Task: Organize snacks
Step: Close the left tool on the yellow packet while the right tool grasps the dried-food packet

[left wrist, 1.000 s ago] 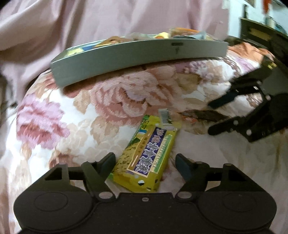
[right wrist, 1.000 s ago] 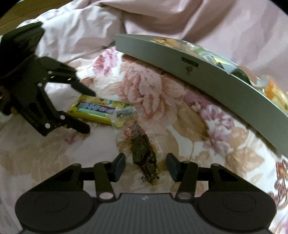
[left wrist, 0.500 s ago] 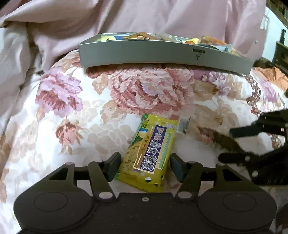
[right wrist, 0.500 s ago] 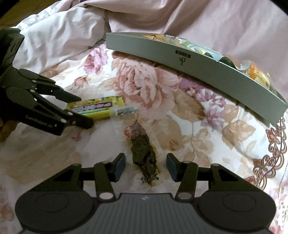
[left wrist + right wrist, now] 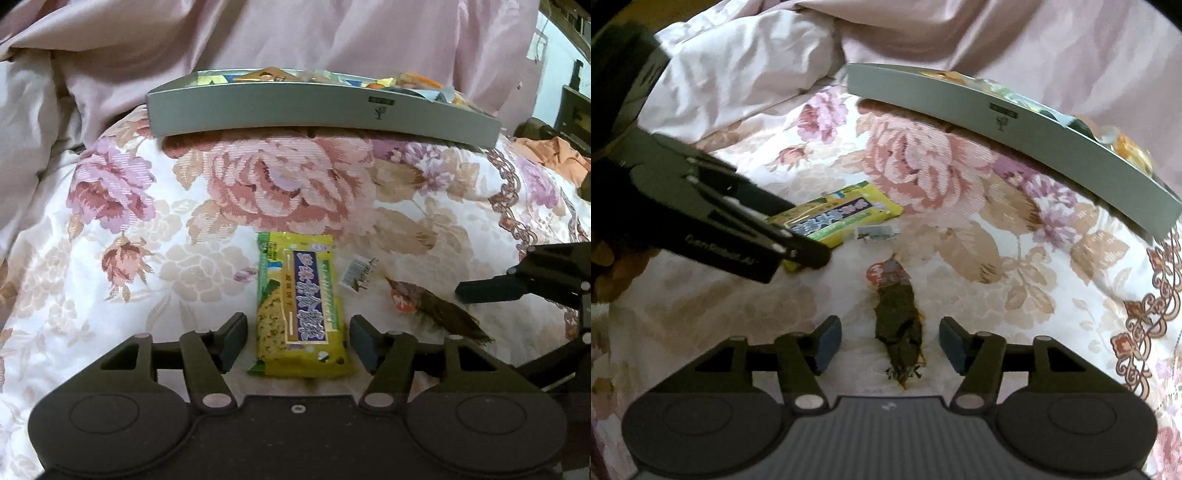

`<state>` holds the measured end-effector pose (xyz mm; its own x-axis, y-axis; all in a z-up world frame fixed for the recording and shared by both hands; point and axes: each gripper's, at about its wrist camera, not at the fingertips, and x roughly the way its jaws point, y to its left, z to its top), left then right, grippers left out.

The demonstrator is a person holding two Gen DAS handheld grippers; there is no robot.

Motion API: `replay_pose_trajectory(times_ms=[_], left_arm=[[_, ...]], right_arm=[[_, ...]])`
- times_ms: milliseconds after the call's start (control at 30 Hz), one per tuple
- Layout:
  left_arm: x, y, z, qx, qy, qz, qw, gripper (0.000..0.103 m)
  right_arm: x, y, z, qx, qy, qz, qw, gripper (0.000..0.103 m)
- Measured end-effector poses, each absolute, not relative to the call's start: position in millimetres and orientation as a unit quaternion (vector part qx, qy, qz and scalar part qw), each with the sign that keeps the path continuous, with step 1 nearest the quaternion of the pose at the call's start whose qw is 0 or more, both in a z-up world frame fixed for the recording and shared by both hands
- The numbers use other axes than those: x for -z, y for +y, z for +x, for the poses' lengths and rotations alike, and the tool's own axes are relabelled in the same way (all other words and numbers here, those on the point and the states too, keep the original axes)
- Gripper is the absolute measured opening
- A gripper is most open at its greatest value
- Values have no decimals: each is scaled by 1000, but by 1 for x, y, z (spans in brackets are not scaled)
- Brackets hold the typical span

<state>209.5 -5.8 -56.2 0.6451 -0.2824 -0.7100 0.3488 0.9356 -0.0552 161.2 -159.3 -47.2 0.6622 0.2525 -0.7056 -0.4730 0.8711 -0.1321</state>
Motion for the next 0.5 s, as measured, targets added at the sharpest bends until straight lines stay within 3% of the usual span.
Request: replay_pose_trajectory(times_ms=[367,500], left_arm=[[59,-9,216,171,375,53,909,80],[61,-13,215,172,372,64,910,80]], right_arm=[[51,-160,166,-190,347,-155,905,77],[50,-159,165,-191,353,-163,901,80]])
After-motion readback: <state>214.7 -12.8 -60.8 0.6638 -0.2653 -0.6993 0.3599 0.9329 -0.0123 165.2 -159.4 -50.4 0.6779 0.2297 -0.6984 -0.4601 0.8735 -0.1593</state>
